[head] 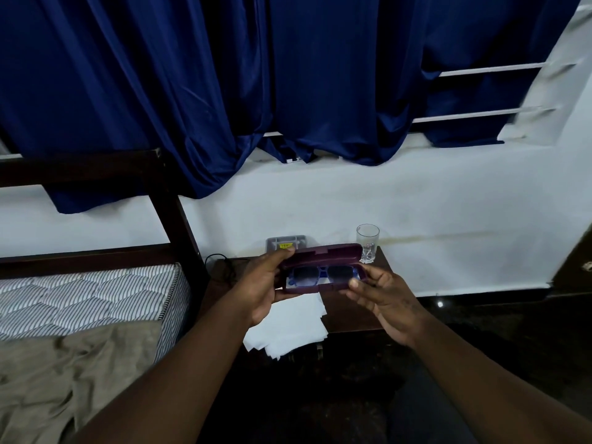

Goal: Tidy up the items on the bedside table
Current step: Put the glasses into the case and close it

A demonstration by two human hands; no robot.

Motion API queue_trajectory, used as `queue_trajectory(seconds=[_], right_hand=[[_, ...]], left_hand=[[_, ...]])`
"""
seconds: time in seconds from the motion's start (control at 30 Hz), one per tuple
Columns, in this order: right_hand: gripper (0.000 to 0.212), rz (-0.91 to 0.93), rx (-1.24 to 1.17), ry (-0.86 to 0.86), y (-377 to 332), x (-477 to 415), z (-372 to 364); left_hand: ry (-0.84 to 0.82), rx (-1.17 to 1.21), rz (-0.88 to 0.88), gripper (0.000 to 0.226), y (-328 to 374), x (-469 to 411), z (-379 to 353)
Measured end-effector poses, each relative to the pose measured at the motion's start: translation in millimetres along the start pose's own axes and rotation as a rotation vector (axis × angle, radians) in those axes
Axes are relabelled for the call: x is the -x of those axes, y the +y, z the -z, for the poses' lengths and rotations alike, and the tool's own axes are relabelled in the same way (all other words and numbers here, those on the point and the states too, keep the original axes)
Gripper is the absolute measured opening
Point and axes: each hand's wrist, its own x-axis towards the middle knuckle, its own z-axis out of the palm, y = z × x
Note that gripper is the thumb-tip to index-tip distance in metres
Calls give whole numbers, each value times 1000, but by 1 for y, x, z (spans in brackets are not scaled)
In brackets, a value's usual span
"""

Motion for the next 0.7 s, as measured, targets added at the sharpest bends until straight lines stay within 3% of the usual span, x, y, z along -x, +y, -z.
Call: queue_trajectory(seconds=[0.3,0.57,0.7], right_hand=[[62,11,-99,32,2,-10,3],[50,7,-86,23,-2,-10,2],[56,-19,-92,12,-4,-12,2]], left_hand=[[-110,-48,-129,26,-4,0,7],[-153,-51,-147,27,-11,-1,13],[-147,-38,-147,27,-13,-3,14]])
